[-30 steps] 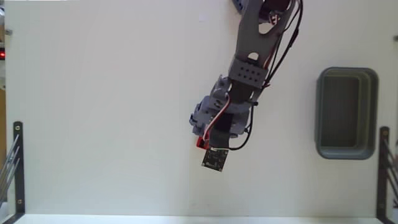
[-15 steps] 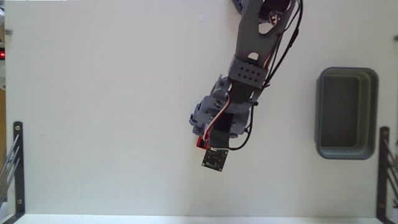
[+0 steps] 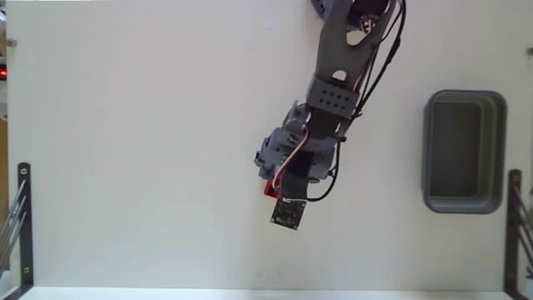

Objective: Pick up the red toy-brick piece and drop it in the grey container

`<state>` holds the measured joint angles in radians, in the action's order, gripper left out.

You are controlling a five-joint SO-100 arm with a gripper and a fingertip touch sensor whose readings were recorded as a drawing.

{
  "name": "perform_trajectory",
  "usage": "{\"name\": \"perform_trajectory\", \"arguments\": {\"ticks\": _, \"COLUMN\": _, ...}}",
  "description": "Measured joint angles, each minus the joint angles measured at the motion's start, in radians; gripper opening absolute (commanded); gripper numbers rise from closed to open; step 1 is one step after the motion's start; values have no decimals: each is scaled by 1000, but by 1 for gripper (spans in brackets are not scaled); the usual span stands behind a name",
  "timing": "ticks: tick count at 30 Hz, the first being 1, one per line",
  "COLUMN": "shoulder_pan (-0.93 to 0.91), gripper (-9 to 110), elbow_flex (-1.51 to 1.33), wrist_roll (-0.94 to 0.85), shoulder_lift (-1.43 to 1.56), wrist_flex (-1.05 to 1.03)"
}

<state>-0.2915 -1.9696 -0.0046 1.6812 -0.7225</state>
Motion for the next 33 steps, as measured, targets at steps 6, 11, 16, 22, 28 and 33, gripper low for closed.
{"name": "perform_trajectory", "arguments": {"ticks": 6, "shoulder_pan": 0, "gripper": 42, "elbow_flex": 54, "wrist_roll": 0, "shoulder_lift": -2, "wrist_flex": -83}}
{"name": "perform_trajectory", "arguments": {"ticks": 11, "shoulder_pan": 0, "gripper": 42, "elbow_flex": 117, "wrist_roll": 0, "shoulder_lift": -2, "wrist_flex": -155}}
{"name": "perform_trajectory", "arguments": {"ticks": 16, "shoulder_pan": 0, "gripper": 42, "elbow_flex": 187, "wrist_roll": 0, "shoulder_lift": -2, "wrist_flex": -224}}
{"name": "perform_trajectory", "arguments": {"ticks": 22, "shoulder_pan": 0, "gripper": 42, "elbow_flex": 273, "wrist_roll": 0, "shoulder_lift": -2, "wrist_flex": -313}}
{"name": "perform_trajectory", "arguments": {"ticks": 28, "shoulder_pan": 0, "gripper": 42, "elbow_flex": 380, "wrist_roll": 0, "shoulder_lift": -2, "wrist_flex": -399}}
{"name": "perform_trajectory", "arguments": {"ticks": 33, "shoulder_pan": 0, "gripper": 42, "elbow_flex": 466, "wrist_roll": 0, "shoulder_lift": -2, "wrist_flex": -474}}
